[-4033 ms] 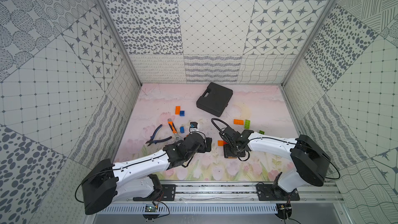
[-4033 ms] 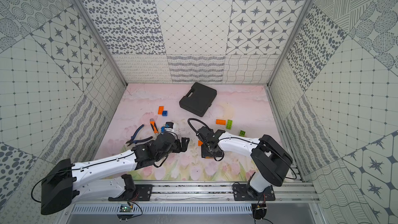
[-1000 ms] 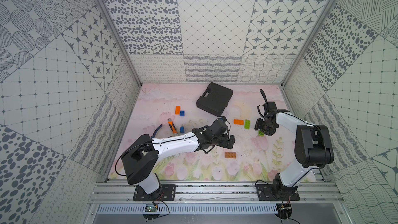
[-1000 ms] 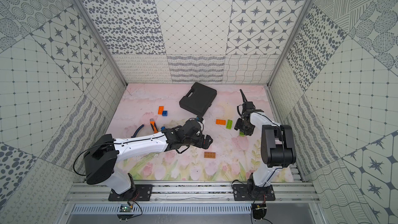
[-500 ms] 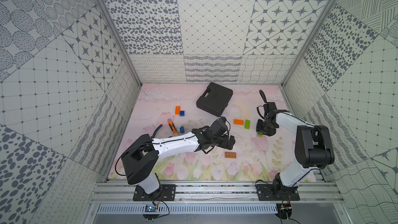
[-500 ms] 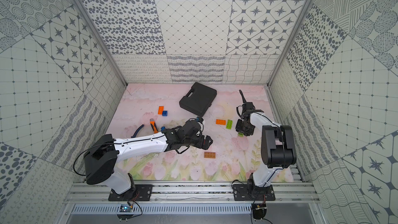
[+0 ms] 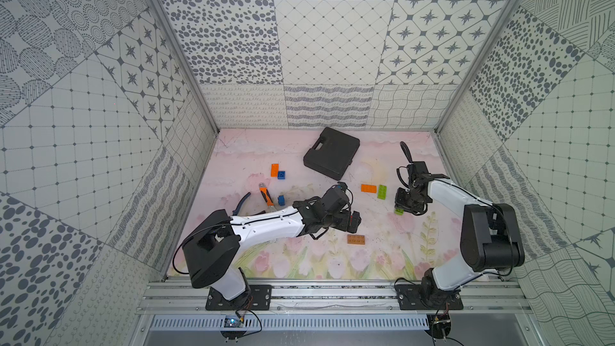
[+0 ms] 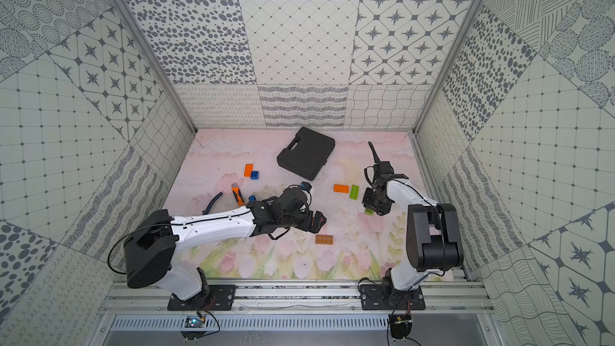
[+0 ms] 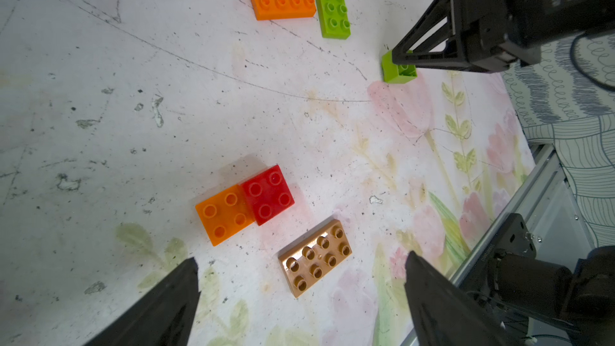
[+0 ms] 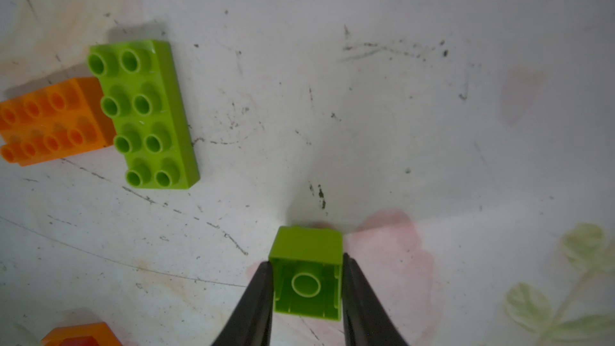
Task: Assemble the number 5 with lego
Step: Pick up the lego brick from the center of the board.
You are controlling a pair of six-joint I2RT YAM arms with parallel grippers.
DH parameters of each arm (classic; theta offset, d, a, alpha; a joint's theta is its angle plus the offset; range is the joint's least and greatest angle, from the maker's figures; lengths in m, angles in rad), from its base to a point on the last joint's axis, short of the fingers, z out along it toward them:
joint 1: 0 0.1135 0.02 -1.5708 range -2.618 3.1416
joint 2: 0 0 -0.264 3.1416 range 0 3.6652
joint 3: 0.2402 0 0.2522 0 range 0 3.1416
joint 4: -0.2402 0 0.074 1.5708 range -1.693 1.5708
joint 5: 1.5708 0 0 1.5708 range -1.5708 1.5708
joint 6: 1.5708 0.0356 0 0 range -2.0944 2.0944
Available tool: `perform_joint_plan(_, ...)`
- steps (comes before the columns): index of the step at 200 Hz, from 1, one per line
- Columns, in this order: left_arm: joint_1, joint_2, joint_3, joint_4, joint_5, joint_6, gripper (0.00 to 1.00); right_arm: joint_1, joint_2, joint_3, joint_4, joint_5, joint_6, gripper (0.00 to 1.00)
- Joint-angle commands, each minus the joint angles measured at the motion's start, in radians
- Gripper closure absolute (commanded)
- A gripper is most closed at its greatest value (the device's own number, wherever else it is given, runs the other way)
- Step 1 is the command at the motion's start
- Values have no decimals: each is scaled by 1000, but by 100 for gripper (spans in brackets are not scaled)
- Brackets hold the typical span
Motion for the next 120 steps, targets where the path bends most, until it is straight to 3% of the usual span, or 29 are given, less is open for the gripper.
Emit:
perform_joint_plan(1, 0, -18, -11, 38, -8, -10, 0, 18, -10, -4, -4, -16, -2, 64)
perform_joint_plan(70, -1, -28, -15, 37, -14, -8, 0, 39, 42, 33, -30, 21, -23, 56)
perform_joint_plan(120, 0, -28, -14, 39, -13, -3, 0, 43, 6, 22, -28, -2, -18, 68)
